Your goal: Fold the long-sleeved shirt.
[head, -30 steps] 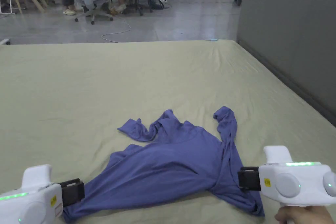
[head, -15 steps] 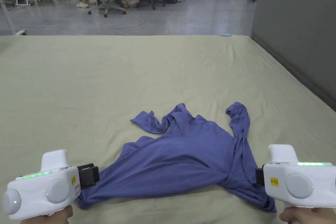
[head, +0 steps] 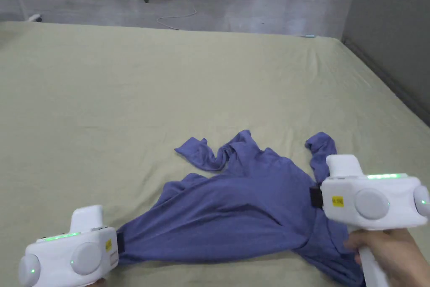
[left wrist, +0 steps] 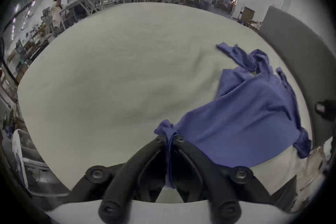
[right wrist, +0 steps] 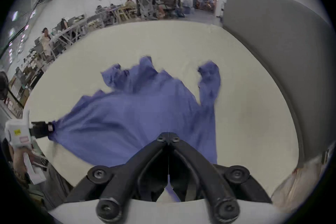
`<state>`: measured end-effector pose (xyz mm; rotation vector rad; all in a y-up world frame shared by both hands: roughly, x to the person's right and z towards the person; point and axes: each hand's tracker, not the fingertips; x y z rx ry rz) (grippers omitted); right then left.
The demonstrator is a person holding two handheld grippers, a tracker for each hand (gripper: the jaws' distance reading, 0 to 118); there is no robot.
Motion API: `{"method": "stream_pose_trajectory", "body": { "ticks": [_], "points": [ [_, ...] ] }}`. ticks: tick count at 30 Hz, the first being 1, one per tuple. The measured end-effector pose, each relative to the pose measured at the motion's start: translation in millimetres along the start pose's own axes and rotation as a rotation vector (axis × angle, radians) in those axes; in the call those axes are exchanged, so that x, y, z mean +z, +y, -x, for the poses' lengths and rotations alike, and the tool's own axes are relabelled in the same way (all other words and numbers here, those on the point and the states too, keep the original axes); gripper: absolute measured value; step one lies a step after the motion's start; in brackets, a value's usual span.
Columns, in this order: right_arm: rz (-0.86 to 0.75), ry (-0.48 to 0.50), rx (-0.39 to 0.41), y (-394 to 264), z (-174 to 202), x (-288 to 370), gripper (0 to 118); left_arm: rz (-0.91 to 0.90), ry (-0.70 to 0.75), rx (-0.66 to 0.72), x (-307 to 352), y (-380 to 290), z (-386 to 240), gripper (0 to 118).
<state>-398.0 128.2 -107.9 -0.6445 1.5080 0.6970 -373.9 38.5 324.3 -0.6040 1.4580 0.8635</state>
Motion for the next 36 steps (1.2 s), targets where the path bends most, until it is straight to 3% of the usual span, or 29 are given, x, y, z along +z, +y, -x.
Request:
{"method": "stream_pose_trajectory", "body": {
  "ticks": [4,5,6,7,8,10,14,16,17,18,21,22,23,24,26,29,36],
  "points": [
    [0.052,0.019,0.068,81.0,-10.5,-67.2,0,-0.012,-0.037,-0.001,12.9,10.7,-8.0,2],
    [0.094,0.033,0.092,96.7,-14.0,-89.4,32,-0.010,-0.046,0.004,15.3,12.3,-8.7,2],
    [0.120,0.039,0.113,108.2,-17.5,-107.5,71,-0.010,-0.057,0.010,16.5,13.1,-8.1,2],
    [0.147,0.029,0.116,118.8,-18.9,-123.6,101,-0.012,-0.062,0.016,17.7,13.4,-7.9,2],
    [0.178,-0.015,0.124,126.2,-18.9,-143.8,105,-0.014,-0.062,0.015,17.9,12.4,-8.6,2],
    [0.194,-0.043,0.136,135.5,-22.7,-172.3,94,-0.006,-0.060,0.011,17.9,11.2,-9.0,2],
    [0.384,-0.035,0.142,135.5,-23.1,-209.4,93,0.013,-0.057,0.026,17.0,8.2,-7.5,2],
    [0.465,0.000,0.202,129.0,-17.8,-219.2,93,0.014,-0.046,0.019,16.0,8.7,-7.5,2],
    [0.514,0.010,0.228,124.2,-15.4,-226.3,88,0.015,-0.045,0.018,15.2,9.8,-7.3,2],
    [0.534,0.029,0.226,118.9,-14.4,-230.0,75,0.018,-0.045,0.018,14.3,10.8,-7.6,2],
    [0.497,-0.004,0.191,120.7,-8.3,-219.1,68,0.019,-0.033,0.008,14.6,13.4,-11.2,2],
    [0.496,0.010,0.204,122.0,-8.3,-215.5,57,0.016,-0.024,0.002,15.1,13.7,-13.3,2],
    [0.492,0.037,0.207,122.5,-7.3,-212.1,20,0.010,-0.014,-0.006,15.4,13.9,-15.7,2],
    [0.481,0.076,0.208,121.2,-4.3,-207.6,0,0.007,-0.008,-0.007,15.9,14.7,-17.5,2],
    [0.440,0.015,0.252,119.4,-1.2,-193.5,0,0.001,-0.026,-0.010,17.3,22.3,-18.7,2],
    [0.370,0.048,0.207,133.1,-10.1,-161.3,0,-0.075,-0.045,-0.023,25.2,50.9,-21.9,2],
    [0.080,-0.053,0.239,233.0,-46.7,-24.1,0,-0.357,-0.073,-0.130,79.5,195.2,-47.7,2]
  ]
}}
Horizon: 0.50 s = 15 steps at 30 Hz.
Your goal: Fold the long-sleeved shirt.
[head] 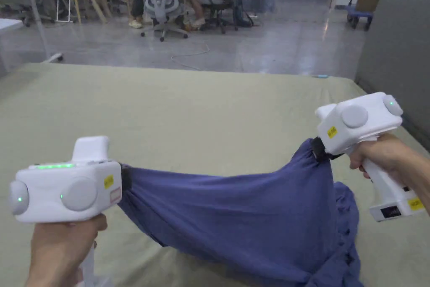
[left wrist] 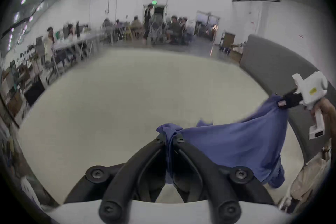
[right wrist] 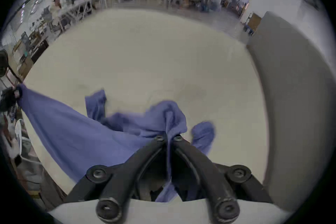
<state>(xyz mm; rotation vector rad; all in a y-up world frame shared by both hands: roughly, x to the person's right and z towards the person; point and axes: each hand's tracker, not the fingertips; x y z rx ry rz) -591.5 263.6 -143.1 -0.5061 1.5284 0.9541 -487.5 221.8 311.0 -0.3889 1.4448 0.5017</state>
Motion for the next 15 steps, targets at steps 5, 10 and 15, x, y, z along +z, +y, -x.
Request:
{"method": "stream_pose_trajectory", "body": {
  "ticks": [5,10,15],
  "points": [
    [-0.208,-0.013,-0.105,67.2,-53.8,96.2,0,-0.199,0.036,-0.087,14.0,124.7,-22.2,2],
    [-0.399,-0.106,-0.185,131.8,-90.0,166.6,0,-0.299,0.006,-0.081,20.2,243.7,-40.3,2],
    [-0.552,-0.173,-0.254,183.6,-112.8,214.2,0,-0.344,0.022,-0.045,29.2,325.7,-57.9,2]
  ]
}}
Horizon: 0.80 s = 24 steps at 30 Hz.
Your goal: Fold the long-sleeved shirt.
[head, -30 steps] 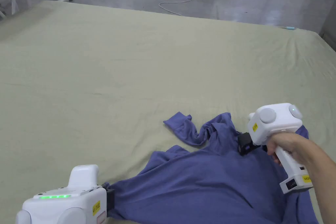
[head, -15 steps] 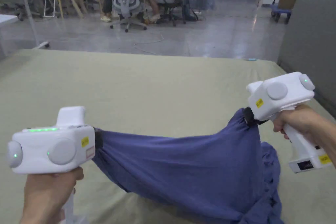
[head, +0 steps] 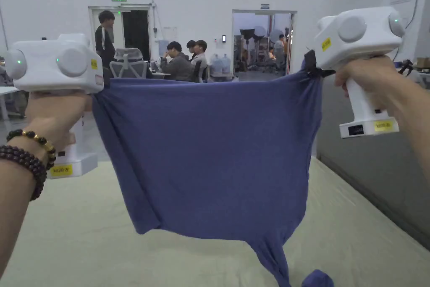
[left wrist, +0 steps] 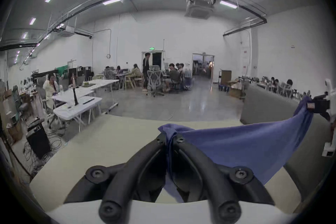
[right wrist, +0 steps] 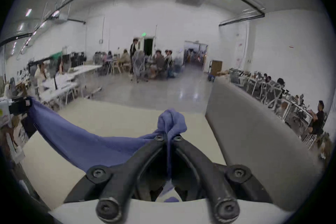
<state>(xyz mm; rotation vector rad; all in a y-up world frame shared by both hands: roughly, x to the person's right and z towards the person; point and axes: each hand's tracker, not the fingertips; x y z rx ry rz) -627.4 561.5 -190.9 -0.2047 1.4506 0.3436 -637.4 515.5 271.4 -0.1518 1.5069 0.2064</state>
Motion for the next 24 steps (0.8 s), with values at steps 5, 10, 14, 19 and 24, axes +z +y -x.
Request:
{"method": "stream_pose_trajectory", "body": {
  "ticks": [5,10,14,19,24],
  "points": [
    [-0.001,-0.038,0.034,24.7,-4.3,7.1,0,-0.026,-0.024,0.002,-3.3,26.7,-12.6,2],
    [0.024,-0.012,-0.024,-11.6,-12.3,-6.0,0,0.026,-0.040,-0.011,-18.7,-10.2,-14.0,2],
    [0.138,0.019,-0.038,-82.6,-9.9,-36.8,0,0.142,-0.036,-0.035,-39.3,-77.8,-10.2,2],
    [0.291,0.063,-0.083,-200.4,3.1,-77.3,0,0.260,-0.068,0.034,-55.0,-181.4,4.1,2],
    [0.382,0.094,-0.124,-270.0,7.7,-87.6,0,0.351,-0.047,0.026,-53.7,-237.1,12.8,2]
  ]
}}
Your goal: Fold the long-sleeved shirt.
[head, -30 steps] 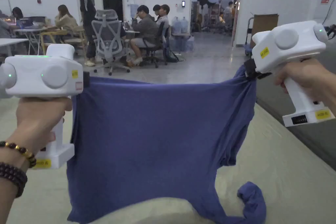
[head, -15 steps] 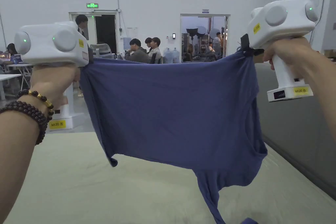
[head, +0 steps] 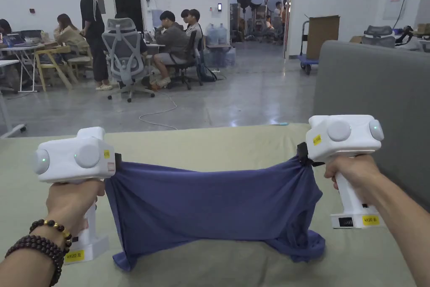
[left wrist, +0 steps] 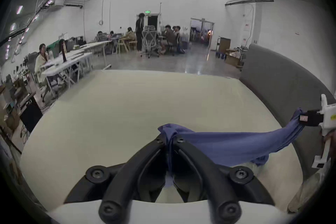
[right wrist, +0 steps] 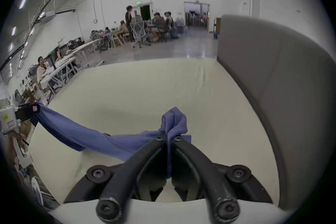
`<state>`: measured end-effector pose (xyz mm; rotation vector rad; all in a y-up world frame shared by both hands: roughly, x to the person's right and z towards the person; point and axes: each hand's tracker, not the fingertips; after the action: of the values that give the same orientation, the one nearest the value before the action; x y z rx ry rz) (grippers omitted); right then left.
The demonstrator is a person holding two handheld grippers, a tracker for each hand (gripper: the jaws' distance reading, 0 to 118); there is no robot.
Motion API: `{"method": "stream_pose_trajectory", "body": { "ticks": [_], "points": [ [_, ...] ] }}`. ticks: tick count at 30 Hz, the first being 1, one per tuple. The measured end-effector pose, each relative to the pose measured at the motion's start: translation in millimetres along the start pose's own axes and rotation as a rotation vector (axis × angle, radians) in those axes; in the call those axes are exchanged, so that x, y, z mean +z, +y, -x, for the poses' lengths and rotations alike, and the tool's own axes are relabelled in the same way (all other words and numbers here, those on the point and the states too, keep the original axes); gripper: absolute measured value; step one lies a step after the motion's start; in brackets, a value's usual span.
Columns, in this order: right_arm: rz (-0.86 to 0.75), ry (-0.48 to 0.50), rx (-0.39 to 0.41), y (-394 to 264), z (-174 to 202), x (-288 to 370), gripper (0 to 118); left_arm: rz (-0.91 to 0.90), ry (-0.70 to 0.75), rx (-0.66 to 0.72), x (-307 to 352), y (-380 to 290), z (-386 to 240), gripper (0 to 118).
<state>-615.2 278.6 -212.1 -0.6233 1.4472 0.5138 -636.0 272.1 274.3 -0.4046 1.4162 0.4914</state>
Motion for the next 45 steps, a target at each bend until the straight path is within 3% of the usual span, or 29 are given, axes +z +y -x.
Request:
{"method": "stream_pose_trajectory", "body": {
  "ticks": [3,6,12,16,18,20,23,28,30,31,32,33,34,35,36,38,39,40,41,42,43,45],
  "points": [
    [0.010,-0.031,0.031,-23.0,5.4,10.4,0,-0.007,-0.053,0.037,16.7,-18.2,4.5,2],
    [0.001,0.018,0.020,-59.0,9.8,36.6,0,0.020,-0.069,0.022,38.0,-46.3,5.1,2],
    [0.038,0.038,0.044,-186.4,25.4,77.9,0,0.056,-0.087,0.095,94.4,-164.9,15.3,2],
    [0.129,0.030,-0.002,-275.8,20.4,92.5,0,0.175,-0.017,0.061,130.2,-255.2,22.6,2],
    [0.187,0.019,-0.018,-313.5,18.6,103.1,0,0.240,0.008,0.110,142.6,-289.5,30.6,2],
    [0.265,0.016,-0.004,-346.1,18.5,113.6,0,0.294,0.053,0.066,158.3,-318.0,30.5,2],
    [0.371,0.004,0.024,-380.6,21.6,124.0,0,0.368,0.115,-0.038,173.5,-345.0,30.8,2],
    [0.446,-0.013,0.096,-412.1,36.3,125.9,0,0.421,0.142,-0.050,168.1,-364.2,32.7,2],
    [0.441,-0.010,0.078,-410.3,34.9,121.7,0,0.414,0.123,-0.022,167.1,-363.0,34.4,2],
    [0.438,-0.008,0.064,-405.6,34.1,125.9,1,0.375,0.125,0.001,170.0,-358.4,34.6,6],
    [0.387,-0.019,0.048,-399.1,32.6,132.2,14,0.327,0.104,0.000,174.3,-353.5,36.0,30],
    [0.341,-0.027,0.033,-393.5,31.6,139.5,39,0.300,0.088,-0.011,178.0,-348.6,37.1,69],
    [0.306,-0.022,0.013,-386.0,30.2,144.7,74,0.302,0.078,-0.030,182.0,-344.7,36.0,109],
    [0.278,-0.040,0.008,-378.6,28.9,149.7,110,0.302,0.069,-0.034,184.0,-338.9,37.1,116],
    [0.241,-0.041,0.004,-373.3,24.8,154.2,115,0.251,0.032,-0.038,188.4,-328.6,34.0,115],
    [0.171,-0.053,-0.016,-360.9,23.6,161.1,114,0.234,0.056,-0.027,190.5,-313.7,30.3,115],
    [0.176,-0.053,-0.022,-356.7,23.4,161.7,110,0.231,0.059,-0.024,188.1,-307.3,28.6,115],
    [0.178,-0.049,-0.032,-354.5,25.7,160.7,94,0.230,0.062,-0.019,185.1,-300.9,26.4,108],
    [0.175,-0.043,-0.035,-353.0,26.5,161.4,36,0.229,0.062,-0.010,183.5,-295.4,24.6,65],
    [0.172,-0.040,-0.036,-352.5,28.3,161.2,0,0.211,0.049,-0.003,192.2,-300.7,20.0,8],
    [0.163,-0.029,-0.054,-356.7,31.8,157.0,0,0.202,0.035,-0.003,190.2,-298.1,17.5,0],
    [0.175,-0.028,-0.016,-350.1,36.7,151.5,0,0.196,0.044,-0.018,189.5,-296.5,13.8,0]
  ]
}}
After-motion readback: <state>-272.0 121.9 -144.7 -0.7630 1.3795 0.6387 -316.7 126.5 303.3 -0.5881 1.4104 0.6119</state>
